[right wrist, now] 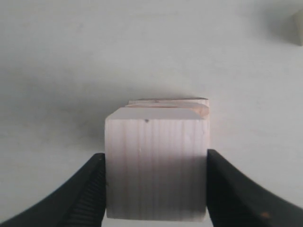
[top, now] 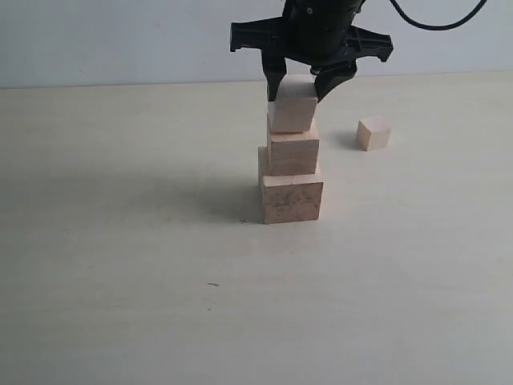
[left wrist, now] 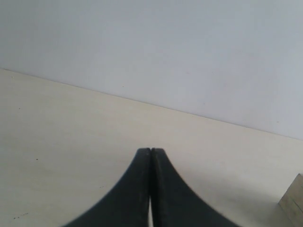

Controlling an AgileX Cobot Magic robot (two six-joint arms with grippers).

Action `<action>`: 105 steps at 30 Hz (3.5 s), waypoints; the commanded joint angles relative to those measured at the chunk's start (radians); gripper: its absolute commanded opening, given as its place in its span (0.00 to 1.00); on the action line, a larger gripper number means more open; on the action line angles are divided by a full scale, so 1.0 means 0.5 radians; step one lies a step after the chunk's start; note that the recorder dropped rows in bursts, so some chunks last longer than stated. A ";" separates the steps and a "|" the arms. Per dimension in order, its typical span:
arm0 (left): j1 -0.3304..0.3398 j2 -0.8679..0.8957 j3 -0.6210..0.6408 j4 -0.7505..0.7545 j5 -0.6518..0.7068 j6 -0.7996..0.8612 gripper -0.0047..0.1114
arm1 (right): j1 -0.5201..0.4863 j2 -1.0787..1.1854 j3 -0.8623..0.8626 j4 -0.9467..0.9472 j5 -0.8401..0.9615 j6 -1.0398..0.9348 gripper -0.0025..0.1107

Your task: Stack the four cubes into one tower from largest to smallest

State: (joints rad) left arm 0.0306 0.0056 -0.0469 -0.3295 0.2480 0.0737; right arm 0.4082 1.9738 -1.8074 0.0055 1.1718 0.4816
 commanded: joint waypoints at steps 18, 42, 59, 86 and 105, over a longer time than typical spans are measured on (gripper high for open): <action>-0.007 -0.011 0.008 0.010 -0.016 0.005 0.04 | -0.008 -0.008 -0.011 -0.023 0.024 -0.015 0.36; -0.007 -0.011 0.008 0.010 -0.016 0.005 0.04 | -0.008 -0.008 -0.011 -0.044 0.068 -0.015 0.36; -0.007 -0.011 0.008 0.010 -0.016 0.005 0.04 | -0.008 -0.008 -0.011 -0.043 0.050 -0.026 0.52; -0.007 -0.011 0.008 0.010 -0.016 0.005 0.04 | -0.008 -0.008 -0.011 -0.030 0.029 -0.065 0.53; -0.007 -0.011 0.008 0.010 -0.016 0.005 0.04 | -0.005 -0.008 -0.011 -0.024 0.004 -0.001 0.53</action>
State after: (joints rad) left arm 0.0306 0.0056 -0.0469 -0.3295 0.2480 0.0737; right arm 0.4082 1.9738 -1.8074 0.0000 1.1815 0.4612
